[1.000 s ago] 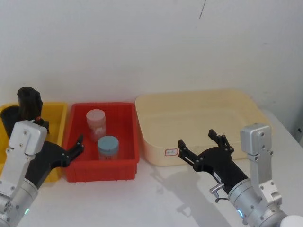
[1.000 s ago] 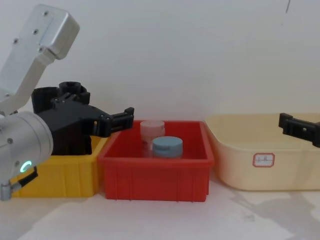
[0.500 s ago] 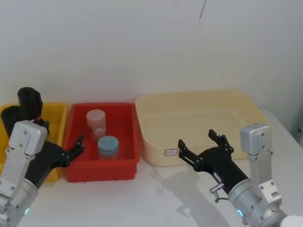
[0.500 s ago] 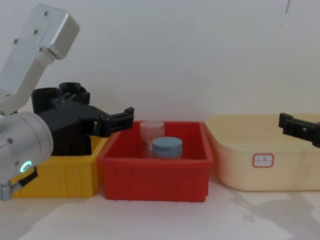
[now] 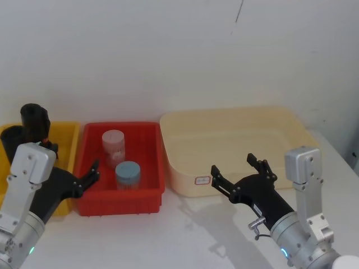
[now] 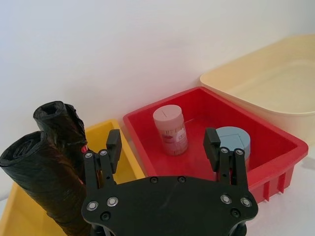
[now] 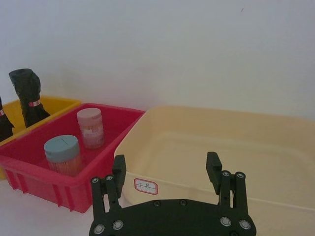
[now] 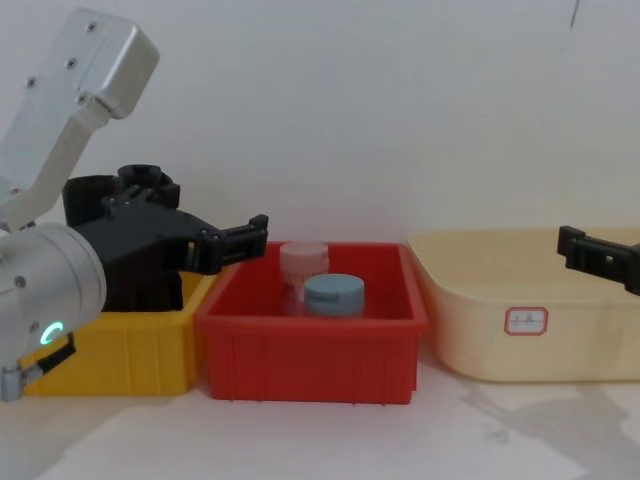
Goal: Pick up the garbage bag with the one hand and transfer it to the other hand.
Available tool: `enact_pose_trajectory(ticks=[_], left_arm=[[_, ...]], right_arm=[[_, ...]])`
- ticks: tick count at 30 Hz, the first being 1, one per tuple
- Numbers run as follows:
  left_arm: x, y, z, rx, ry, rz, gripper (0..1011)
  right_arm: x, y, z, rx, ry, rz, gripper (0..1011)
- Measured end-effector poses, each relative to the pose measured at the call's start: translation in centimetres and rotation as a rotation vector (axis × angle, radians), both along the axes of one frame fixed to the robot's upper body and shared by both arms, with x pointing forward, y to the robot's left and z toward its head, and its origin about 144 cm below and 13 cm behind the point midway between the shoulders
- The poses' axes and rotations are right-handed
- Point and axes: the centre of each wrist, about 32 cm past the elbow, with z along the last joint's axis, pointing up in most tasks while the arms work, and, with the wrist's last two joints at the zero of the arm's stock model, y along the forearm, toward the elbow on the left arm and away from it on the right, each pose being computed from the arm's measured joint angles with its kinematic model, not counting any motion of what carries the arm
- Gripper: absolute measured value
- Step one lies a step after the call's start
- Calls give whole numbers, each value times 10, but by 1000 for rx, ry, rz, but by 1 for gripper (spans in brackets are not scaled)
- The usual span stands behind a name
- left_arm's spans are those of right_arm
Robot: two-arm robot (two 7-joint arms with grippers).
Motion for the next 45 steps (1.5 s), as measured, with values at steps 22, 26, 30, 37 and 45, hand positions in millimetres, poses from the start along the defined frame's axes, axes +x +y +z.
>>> enact_pose_trajectory(ticks=[22, 26, 30, 37, 45], left_arm=[[-18, 34, 8, -116, 42, 25, 1002], [-20, 43, 11, -137, 58, 31, 1002], [-20, 50, 14, -154, 78, 37, 1001], [-18, 61, 17, -180, 115, 51, 1002], [-10, 70, 16, -208, 155, 78, 1001]], right_arm=[[0, 0, 0, 0, 0, 0, 1004], [0, 0, 0, 0, 0, 0, 1004], [0, 0, 0, 0, 0, 0, 1004], [0, 0, 0, 0, 0, 0, 1004], [0, 0, 0, 0, 0, 0, 1004]])
